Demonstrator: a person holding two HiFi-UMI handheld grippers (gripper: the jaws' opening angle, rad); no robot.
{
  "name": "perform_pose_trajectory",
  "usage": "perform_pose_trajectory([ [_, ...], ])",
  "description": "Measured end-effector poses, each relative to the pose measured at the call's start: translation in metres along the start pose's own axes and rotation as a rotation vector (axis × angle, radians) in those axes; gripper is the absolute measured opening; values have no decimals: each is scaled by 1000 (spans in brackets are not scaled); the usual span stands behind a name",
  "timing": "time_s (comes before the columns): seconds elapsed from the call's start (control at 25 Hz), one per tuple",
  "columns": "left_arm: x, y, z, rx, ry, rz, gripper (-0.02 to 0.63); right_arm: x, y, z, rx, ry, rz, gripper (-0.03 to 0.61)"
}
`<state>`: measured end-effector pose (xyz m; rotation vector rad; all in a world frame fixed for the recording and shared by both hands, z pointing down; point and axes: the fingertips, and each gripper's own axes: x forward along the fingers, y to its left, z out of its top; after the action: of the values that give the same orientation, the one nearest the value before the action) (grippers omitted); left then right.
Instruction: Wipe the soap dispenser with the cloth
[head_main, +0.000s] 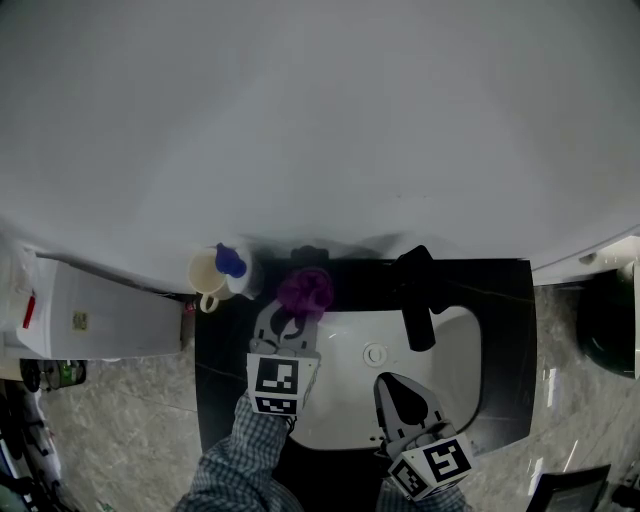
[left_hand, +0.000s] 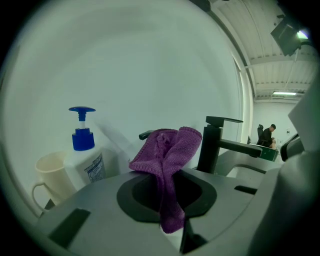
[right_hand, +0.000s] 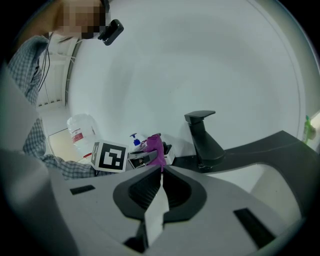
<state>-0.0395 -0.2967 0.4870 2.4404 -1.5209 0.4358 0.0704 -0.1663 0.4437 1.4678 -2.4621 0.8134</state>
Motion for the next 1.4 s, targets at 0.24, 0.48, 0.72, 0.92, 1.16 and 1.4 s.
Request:
perform_pose_trajectory([
  [0.24, -5, -6, -4, 12, 34, -10, 61, 1, 3, 1, -4, 2, 10, 25],
  [0.48, -31, -12, 10, 2, 19, -4, 61, 1, 5, 7, 5, -7, 24, 25],
  [0.72, -43, -7, 63, -26, -110, 52, 61, 1, 4, 8, 4, -6, 36, 25],
  [0.92, -35, -10, 102, 15, -207, 68, 61, 0, 6, 6, 7, -3, 53, 25],
  [1.16, -18, -4, 108, 11, -215, 96, 61, -4, -3, 6, 14, -3, 41, 25],
  [1.4, 7, -5, 87, 13, -158, 88, 61, -9, -9, -1, 21, 9, 33, 25],
])
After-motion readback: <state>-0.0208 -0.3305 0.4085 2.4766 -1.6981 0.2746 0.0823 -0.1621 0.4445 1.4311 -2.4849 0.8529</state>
